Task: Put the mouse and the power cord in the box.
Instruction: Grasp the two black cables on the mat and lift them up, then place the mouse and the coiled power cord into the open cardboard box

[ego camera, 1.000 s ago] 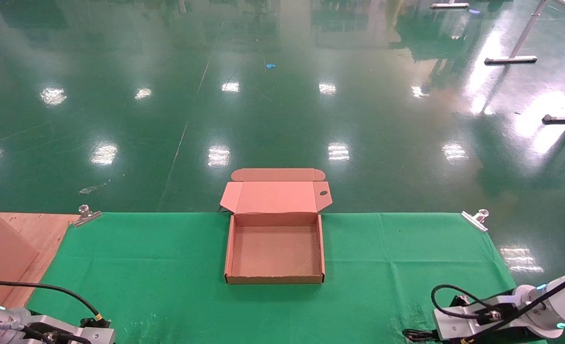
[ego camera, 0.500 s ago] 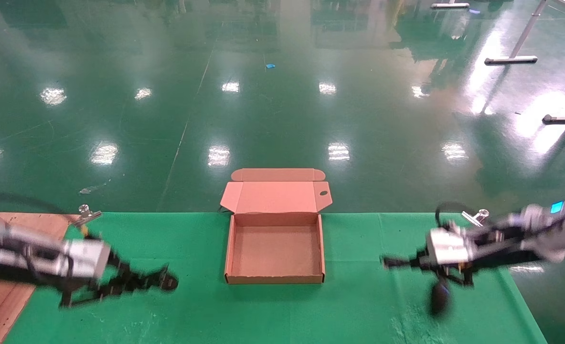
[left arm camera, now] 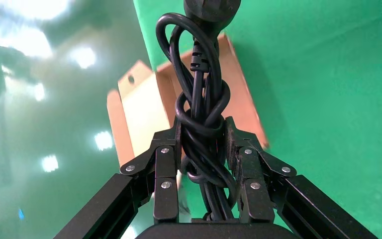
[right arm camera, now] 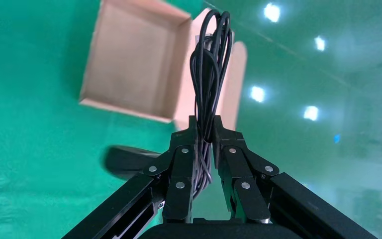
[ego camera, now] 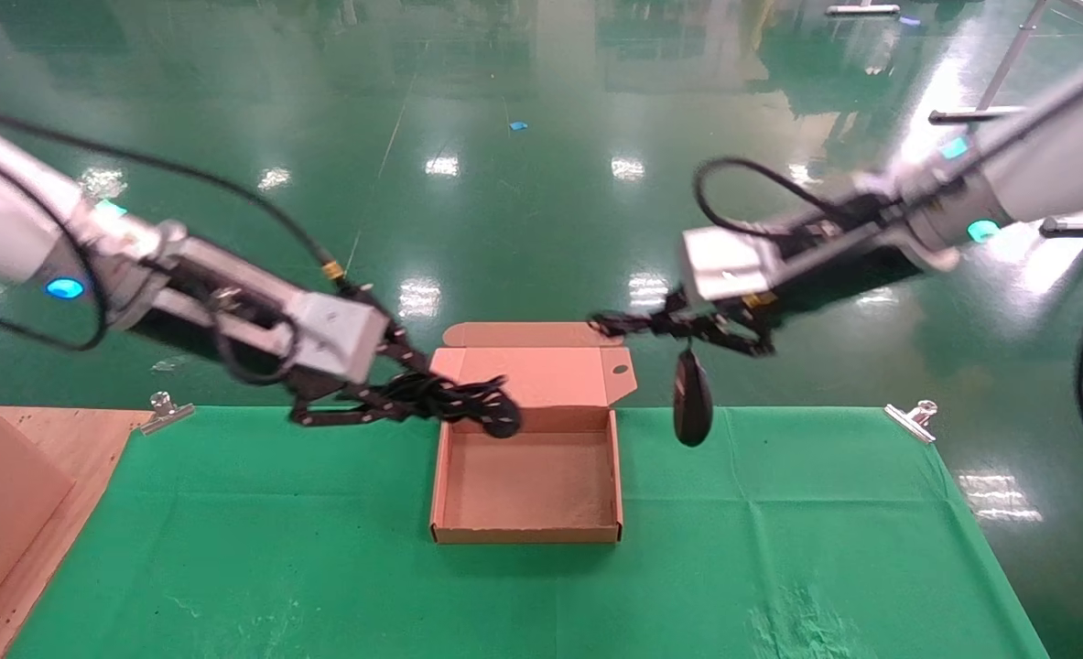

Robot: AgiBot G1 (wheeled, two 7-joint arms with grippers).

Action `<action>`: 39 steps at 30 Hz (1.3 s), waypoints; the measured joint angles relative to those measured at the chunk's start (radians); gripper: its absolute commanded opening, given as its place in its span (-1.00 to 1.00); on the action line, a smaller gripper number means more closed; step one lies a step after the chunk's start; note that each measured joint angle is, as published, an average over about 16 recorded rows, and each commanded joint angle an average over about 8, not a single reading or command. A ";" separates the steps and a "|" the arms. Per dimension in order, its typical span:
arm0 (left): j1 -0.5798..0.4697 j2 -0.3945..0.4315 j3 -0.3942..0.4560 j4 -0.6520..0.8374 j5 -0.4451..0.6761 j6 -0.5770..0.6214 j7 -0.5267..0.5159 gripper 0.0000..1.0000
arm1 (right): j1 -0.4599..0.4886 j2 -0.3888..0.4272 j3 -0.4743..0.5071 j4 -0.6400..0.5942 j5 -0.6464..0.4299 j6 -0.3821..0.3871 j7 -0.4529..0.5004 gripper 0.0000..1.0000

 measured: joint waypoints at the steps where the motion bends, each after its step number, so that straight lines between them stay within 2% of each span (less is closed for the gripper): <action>1: -0.006 0.011 -0.001 -0.003 -0.003 0.001 -0.003 -1.00 | 0.010 -0.010 -0.001 0.003 -0.001 0.000 0.007 -1.00; 9: -0.028 0.061 0.007 0.001 -0.006 -0.028 -0.005 -1.00 | 0.060 -0.048 -0.005 0.017 -0.005 -0.017 0.043 -1.00; 16: 0.021 0.086 -0.001 0.030 -0.013 -0.212 0.002 -1.00 | 0.077 -0.042 -0.004 0.022 -0.002 -0.038 0.049 -1.00; 23: 0.139 0.125 -0.045 0.047 -0.065 -0.497 0.000 -1.00 | 0.072 -0.015 0.001 0.024 0.007 -0.059 0.044 -1.00; 28: 0.249 0.148 -0.077 0.019 -0.124 -0.648 0.009 -1.00 | 0.054 0.010 0.004 0.028 0.013 -0.073 0.036 -1.00; 34: 0.386 0.166 -0.070 -0.067 -0.174 -0.755 0.045 -1.00 | 0.023 0.036 0.007 0.035 0.018 -0.081 0.026 -1.00; 39: 0.480 0.171 -0.024 -0.143 -0.198 -0.809 0.089 -1.00 | -0.007 0.052 0.009 0.038 0.021 -0.077 0.019 -1.00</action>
